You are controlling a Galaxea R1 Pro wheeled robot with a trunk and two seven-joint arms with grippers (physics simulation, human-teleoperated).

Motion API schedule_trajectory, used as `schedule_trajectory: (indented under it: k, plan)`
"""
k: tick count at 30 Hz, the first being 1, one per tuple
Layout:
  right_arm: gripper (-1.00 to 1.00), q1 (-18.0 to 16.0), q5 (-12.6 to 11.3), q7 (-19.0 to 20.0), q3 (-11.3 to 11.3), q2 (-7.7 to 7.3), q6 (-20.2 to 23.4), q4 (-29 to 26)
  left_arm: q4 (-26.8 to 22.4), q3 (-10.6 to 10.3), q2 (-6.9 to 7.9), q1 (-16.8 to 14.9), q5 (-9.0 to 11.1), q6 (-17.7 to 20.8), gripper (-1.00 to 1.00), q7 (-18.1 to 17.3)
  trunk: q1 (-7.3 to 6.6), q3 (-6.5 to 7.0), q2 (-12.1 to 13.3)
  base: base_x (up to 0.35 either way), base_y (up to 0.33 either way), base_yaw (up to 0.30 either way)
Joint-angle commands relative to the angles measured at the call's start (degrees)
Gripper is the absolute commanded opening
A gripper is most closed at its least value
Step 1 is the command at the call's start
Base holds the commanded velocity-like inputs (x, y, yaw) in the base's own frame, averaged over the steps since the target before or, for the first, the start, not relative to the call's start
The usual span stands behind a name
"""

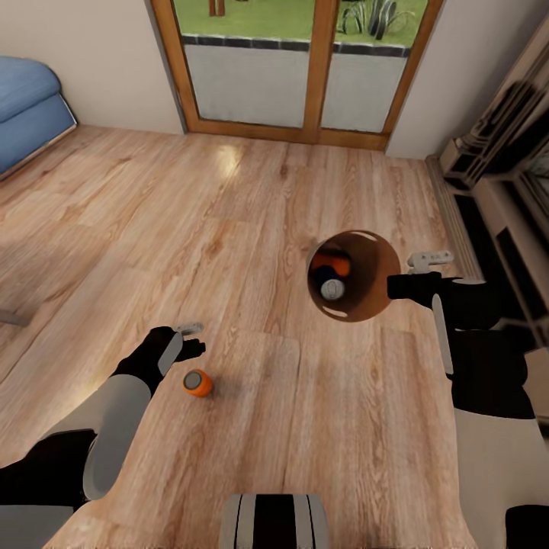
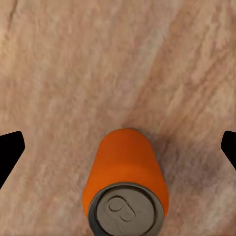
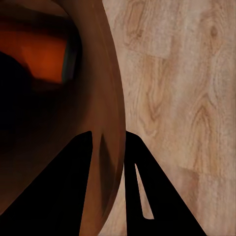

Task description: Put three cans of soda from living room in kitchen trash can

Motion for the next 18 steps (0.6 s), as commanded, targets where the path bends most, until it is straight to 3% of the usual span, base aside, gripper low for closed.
schedule_trajectory:
  k: [1,12,16,18]
  plan:
    - [-1.00,0.0,-1.1,0.2,0.0,0.02,0.1,-0.1,0.0,0.0,-0.04,0.0,0.0,0.0,1.00,0.0,0.01,-0.29,0.0,0.000,0.000,0.000]
    - [-1.00,0.0,-1.1,0.1,0.0,0.18,0.1,-0.1,0.0,0.0,-0.27,0.0,0.0,0.0,1.00,0.1,0.04,-1.41,0.0,0.000,0.000,0.000]
    - [-1.00,0.0,-0.9,0.1,0.0,0.21,0.1,-0.1,0.0,0.0,-0.29,0.0,0.0,-0.1,1.00,0.1,0.14,-2.64,-0.1,0.000,0.000,0.000]
    - [-1.00,0.0,0.3,0.1,0.0,0.26,0.1,-0.1,0.0,0.0,-0.29,0.0,0.0,-0.1,1.00,0.1,0.19,-3.26,-0.1,0.000,0.000,0.000]
